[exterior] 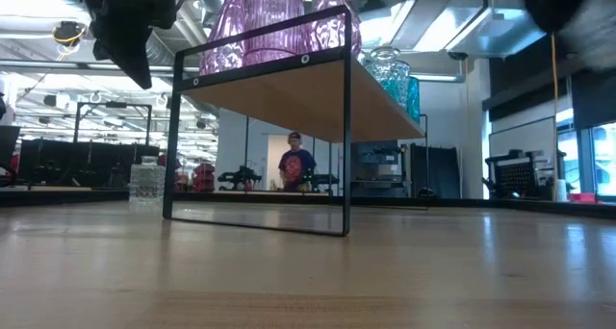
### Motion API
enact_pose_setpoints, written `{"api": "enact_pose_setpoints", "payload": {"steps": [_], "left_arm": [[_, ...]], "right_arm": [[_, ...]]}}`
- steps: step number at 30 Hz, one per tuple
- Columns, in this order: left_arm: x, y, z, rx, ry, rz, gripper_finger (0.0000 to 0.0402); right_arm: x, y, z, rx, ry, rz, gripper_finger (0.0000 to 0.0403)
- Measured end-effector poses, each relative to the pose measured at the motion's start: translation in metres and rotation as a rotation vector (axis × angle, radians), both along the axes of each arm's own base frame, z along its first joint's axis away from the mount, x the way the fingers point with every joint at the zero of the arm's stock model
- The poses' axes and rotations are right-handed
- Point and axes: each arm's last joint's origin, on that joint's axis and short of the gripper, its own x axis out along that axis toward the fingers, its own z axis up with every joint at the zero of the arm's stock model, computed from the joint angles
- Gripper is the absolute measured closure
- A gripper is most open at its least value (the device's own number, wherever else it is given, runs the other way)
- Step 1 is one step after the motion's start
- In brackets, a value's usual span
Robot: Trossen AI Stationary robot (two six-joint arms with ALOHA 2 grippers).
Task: Sort vases onto shelf
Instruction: Put the transparent vase on the shelf
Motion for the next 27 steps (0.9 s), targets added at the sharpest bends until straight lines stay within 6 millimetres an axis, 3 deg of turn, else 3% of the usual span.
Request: {"api": "enact_pose_setpoints", "payload": {"steps": [6,13,19,27], "left_arm": [[0.0,0.0,0.0,-0.007,-0.007,0.009,0.0401],[0.002,-0.003,0.0,-0.013,-0.024,0.019,0.0401],[0.005,-0.007,0.002,0.008,-0.062,0.013,0.0401],[0.007,-0.011,0.003,-0.01,-0.081,0.011,0.0402]], "right_arm": [[-0.013,0.001,0.005,0.211,0.165,0.185,0.0346],[-0.027,-0.002,-0.018,0.178,0.388,0.267,0.0346],[-0.017,0.002,-0.052,0.198,0.448,0.317,0.0345],[-0.002,0.007,-0.077,0.255,0.446,0.366,0.0342]]}}
